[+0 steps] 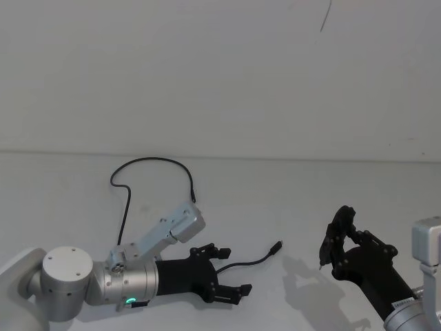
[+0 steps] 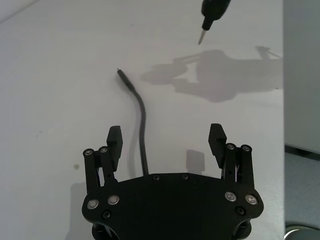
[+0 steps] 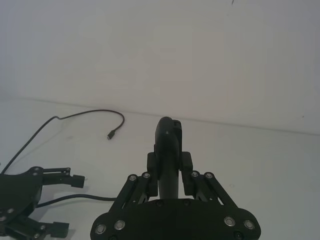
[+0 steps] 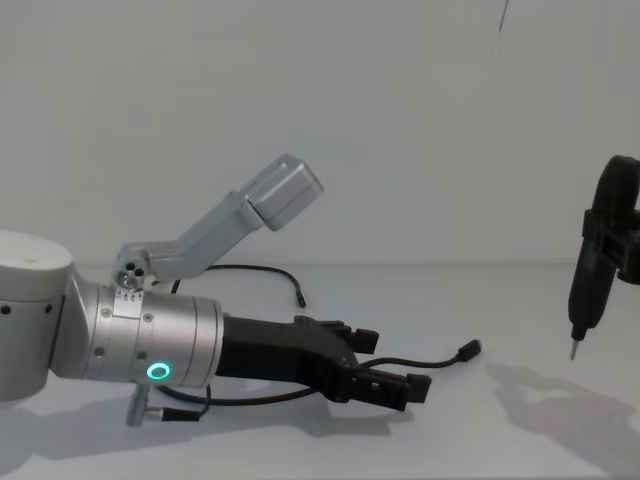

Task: Pick up the data cable with the one hand.

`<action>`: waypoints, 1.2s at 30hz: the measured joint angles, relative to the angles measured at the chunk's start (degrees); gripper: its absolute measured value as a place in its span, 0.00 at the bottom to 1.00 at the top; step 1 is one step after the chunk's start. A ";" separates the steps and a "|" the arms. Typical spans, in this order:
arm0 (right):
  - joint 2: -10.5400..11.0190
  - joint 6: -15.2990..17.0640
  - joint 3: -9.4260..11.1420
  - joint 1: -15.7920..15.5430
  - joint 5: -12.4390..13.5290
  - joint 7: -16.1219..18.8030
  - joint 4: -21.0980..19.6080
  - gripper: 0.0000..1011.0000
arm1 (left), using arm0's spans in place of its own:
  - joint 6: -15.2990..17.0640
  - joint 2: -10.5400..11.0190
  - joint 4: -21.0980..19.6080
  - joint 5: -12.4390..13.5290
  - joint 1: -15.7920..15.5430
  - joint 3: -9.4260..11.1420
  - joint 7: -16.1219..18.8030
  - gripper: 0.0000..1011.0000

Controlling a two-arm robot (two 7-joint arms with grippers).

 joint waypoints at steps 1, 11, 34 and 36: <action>0.00 0.00 0.00 0.00 0.00 0.00 0.00 0.27 | -0.07 -0.08 0.25 0.03 -0.06 -0.03 0.09 0.99; 0.00 0.00 0.00 0.00 0.00 0.00 0.00 0.27 | -0.78 -1.02 3.00 0.63 -0.80 -0.25 0.58 0.94; 0.00 0.00 0.00 0.00 0.00 0.00 0.00 0.27 | -1.90 -2.52 6.30 1.16 -1.88 -0.53 -0.10 0.27; 0.00 0.00 0.00 0.00 0.00 0.00 0.00 0.27 | -1.93 -2.56 6.40 1.18 -1.90 -0.55 -0.12 0.23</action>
